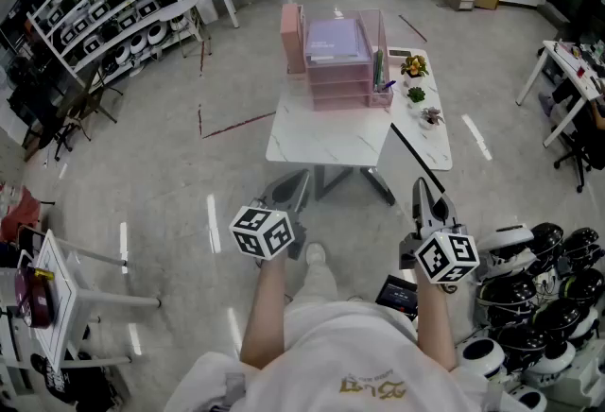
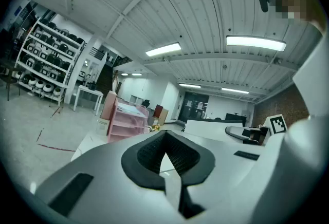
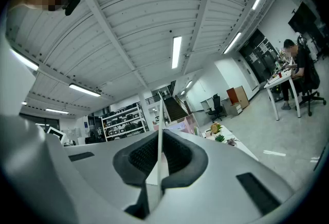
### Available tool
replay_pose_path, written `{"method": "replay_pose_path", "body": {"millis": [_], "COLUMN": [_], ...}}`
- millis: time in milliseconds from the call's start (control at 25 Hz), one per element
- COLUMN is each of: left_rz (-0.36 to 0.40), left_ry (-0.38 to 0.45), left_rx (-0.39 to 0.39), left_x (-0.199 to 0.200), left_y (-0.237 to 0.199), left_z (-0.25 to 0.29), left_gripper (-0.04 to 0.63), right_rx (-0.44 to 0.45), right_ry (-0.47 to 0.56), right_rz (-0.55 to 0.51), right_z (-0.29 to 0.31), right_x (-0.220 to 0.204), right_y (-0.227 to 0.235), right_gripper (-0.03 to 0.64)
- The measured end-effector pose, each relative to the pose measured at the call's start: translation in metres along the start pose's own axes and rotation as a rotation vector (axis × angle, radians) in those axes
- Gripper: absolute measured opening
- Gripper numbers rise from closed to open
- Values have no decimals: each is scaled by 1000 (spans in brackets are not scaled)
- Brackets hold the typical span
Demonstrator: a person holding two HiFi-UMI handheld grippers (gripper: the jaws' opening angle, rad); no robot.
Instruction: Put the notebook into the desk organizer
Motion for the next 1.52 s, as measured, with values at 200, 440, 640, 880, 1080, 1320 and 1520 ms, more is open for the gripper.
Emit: {"method": "replay_pose_path", "body": {"millis": [200, 440, 640, 880, 1080, 1320, 1520], "left_rz": [-3, -37, -46, -51, -53, -46, -11], "left_ry": [-5, -32, -34, -32, -19, 3, -20], "left_rx": [-7, -8, 8, 26, 30, 21, -10], "left_x": [-3, -11, -7, -2, 11, 38, 65], "left_y": [2, 0, -12, -37, -68, -130, -183], "left_z": [0, 6, 9, 28, 66, 144, 216], "left_gripper": [17, 17, 18, 17, 17, 17, 17], "right_rx": [-7, -10, -40, -90, -135, -165, -207], "right_ry": [1, -5, 16, 32, 36, 47, 57], "right_rz": [-4, 6, 47, -5, -33, -66, -96], "right_z": [-5, -4, 5, 37, 85, 183, 266], "right_x": [-2, -4, -3, 1, 3, 0, 2], "right_y": [0, 4, 11, 23, 39, 66, 82], "right_gripper": [17, 17, 17, 17, 17, 17, 17]}}
Point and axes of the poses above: the fingertips, and each gripper's own axes: z forward along the fingers, y to its right, x out of its top, the point moved 6 cm from there along -z, backward along the fingers, and after that the axes turned 6 degrees about y, right-handed, at the moved point
